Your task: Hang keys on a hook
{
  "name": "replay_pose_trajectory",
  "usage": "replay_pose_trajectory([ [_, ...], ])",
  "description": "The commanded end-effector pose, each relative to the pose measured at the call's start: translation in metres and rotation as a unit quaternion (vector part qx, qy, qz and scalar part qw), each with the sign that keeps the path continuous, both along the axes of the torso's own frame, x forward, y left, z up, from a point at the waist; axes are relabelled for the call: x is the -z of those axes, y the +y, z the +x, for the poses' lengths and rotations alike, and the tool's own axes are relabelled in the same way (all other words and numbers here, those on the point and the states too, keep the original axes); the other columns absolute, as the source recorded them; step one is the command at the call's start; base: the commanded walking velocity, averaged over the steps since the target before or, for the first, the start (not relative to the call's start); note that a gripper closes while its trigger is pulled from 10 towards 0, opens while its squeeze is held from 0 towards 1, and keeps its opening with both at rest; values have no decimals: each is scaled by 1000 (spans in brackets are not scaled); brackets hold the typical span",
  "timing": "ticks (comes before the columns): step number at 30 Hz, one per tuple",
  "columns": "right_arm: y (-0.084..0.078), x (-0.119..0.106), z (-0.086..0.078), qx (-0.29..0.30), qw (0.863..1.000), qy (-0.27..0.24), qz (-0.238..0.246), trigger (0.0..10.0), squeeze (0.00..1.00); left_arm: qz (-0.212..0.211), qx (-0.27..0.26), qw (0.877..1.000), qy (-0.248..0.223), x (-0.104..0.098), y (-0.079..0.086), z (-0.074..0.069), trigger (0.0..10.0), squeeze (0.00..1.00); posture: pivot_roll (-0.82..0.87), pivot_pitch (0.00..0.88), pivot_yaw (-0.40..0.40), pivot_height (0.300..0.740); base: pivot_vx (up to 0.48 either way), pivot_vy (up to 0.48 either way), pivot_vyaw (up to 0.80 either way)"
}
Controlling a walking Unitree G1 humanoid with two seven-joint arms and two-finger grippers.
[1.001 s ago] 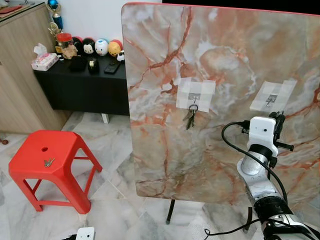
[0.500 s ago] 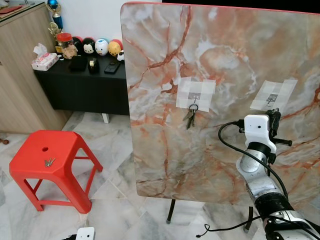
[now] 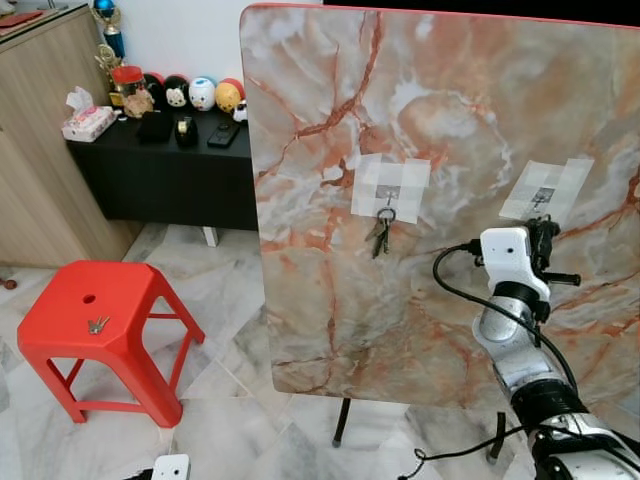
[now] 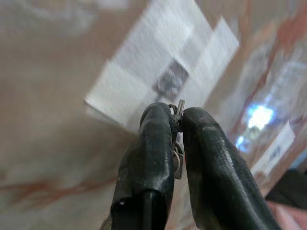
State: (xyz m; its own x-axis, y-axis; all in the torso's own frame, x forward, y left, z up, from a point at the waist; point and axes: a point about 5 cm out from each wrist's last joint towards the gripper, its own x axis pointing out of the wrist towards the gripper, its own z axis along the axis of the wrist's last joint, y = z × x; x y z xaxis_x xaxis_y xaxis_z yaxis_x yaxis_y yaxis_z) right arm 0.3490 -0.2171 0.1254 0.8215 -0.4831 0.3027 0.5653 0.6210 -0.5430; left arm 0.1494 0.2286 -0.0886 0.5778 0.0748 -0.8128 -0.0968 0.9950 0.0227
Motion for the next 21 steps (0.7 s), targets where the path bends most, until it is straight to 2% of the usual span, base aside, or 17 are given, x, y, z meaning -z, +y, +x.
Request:
replay_pose_trajectory([
  [1, -1, -8, 4, -3, 1000, -5, -23, 10000, 0, 2, 0, 1000, 7, 1, 0, -3, 10000, 0, 31, 0, -57, 740, 0, 0, 0],
  [18, -5, -3, 4, 14, 1000, 13, -16, 10000, 0, 3, 1, 1000, 8, 1, 1, -4, 10000, 0, 31, 0, -55, 740, 0, 0, 0],
  [21, -2, -4, 4, 4, 999, 15, -37, 10000, 0, 3, 0, 1000, 8, 1, 1, -4, 10000, 0, 31, 0, -55, 740, 0, 0, 0],
])
